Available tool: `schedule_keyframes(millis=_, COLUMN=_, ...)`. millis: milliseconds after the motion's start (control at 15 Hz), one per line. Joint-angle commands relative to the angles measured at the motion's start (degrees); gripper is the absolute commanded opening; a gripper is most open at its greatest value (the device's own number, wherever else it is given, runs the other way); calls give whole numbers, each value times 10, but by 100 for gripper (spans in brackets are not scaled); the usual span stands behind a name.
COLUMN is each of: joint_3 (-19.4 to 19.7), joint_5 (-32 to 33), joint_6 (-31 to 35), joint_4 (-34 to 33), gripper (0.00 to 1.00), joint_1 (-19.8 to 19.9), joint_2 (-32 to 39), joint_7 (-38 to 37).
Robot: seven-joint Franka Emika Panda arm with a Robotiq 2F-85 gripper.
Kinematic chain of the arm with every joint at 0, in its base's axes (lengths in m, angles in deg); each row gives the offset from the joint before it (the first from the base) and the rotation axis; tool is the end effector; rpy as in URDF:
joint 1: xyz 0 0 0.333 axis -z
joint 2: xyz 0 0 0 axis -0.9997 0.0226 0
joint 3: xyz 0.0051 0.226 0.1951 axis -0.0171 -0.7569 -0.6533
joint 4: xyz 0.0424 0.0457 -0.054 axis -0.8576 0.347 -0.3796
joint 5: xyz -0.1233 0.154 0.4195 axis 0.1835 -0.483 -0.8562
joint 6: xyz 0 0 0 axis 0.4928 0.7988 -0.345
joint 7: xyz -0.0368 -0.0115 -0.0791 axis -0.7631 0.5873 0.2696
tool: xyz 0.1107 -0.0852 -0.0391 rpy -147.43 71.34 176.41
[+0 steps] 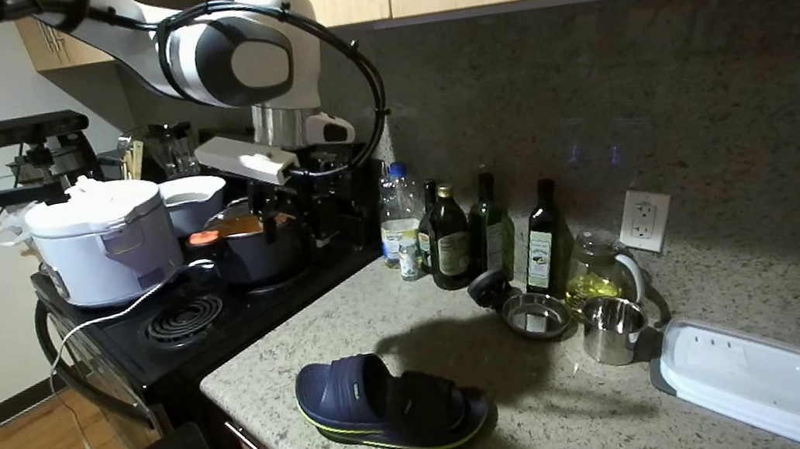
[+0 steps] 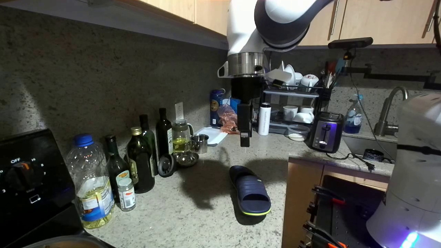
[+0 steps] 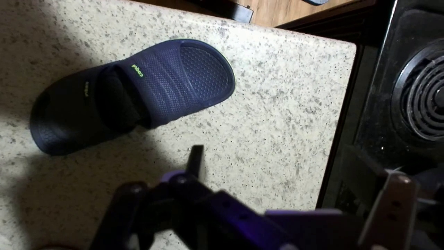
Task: Separate the slippers on the counter
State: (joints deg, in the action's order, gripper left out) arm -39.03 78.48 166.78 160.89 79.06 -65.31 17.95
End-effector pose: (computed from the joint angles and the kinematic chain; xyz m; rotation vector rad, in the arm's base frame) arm 0.4744 0.1728 0.3189 -2.9817 -0.5274 0.1322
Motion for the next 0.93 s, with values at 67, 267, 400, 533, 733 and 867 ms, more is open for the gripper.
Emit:
schedule_keyframes(millis=67, joint_3=3, joint_5=7, joint_6=8, joint_4=2, gripper=100, joint_1=-3, joint_2=11, joint_7=-3)
schedule_keyframes(millis=267, joint_3=0, joint_5=14, joint_6=43, joint_4=25, gripper=100, joint_1=-1, joint_2=17, joint_7=-14)
schedule_keyframes(millis=400, joint_3=-1, joint_5=17, joint_6=76, joint_4=50, gripper=100, joint_1=1, joint_2=19, joint_7=-24)
schedule_keyframes(millis=533, joint_3=0, joint_5=17, joint_6=110, joint_4=77, gripper=100, joint_1=2, joint_2=17, joint_7=-32)
schedule_keyframes(millis=733, joint_3=-3, joint_5=41, joint_6=166, joint_4=118, gripper=100, joint_1=6, joint_2=13, joint_7=-48)
schedule_keyframes(millis=867, joint_3=-7, joint_5=79, joint_6=201, joint_4=140, gripper=100, joint_1=13, joint_2=18, joint_7=-76)
